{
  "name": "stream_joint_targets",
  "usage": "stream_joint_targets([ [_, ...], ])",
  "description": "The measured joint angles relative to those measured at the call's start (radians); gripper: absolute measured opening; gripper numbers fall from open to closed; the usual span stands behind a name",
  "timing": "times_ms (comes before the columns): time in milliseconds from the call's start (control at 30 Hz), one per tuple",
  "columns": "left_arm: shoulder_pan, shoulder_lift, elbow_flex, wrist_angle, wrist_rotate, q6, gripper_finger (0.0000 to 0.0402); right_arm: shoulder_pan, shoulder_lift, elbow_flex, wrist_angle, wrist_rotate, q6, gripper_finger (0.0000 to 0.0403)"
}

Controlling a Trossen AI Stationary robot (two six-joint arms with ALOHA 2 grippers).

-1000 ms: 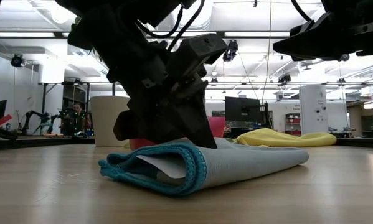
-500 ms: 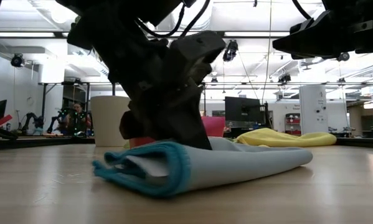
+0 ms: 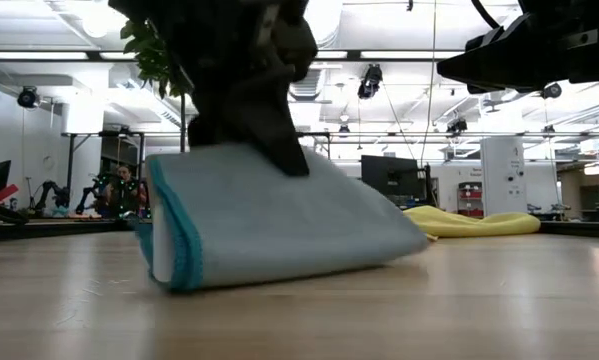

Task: Fold microfiber towels
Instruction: Put the folded blue microfiber cloth into the pink bin

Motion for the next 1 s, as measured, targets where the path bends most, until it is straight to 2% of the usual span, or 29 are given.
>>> stream_joint_targets([
  [233,0.05,-0.098,0.009,-0.106,-0.005,0.092,0.0006,0.0,-0.002,0.0,0.0,0.0,0.0,0.0009],
  [567,0.199,-0.247,0.104,-0.314,-0.008,0.327,0.0005,0.0,-0.003,0.0,-0.001,0.0,-0.009,0.0009],
  [800,0.361,-0.278,0.124,-0.35,0.028,0.477,0.0005,0.0,-0.003,0.0,-0.006,0.0,-0.009,0.0009],
  [1000,0.471,-0.278,0.211,-0.54,0.031,0.596,0.0005,0.0,-0.003,0.0,-0.006,0.0,-0.019,0.0009],
])
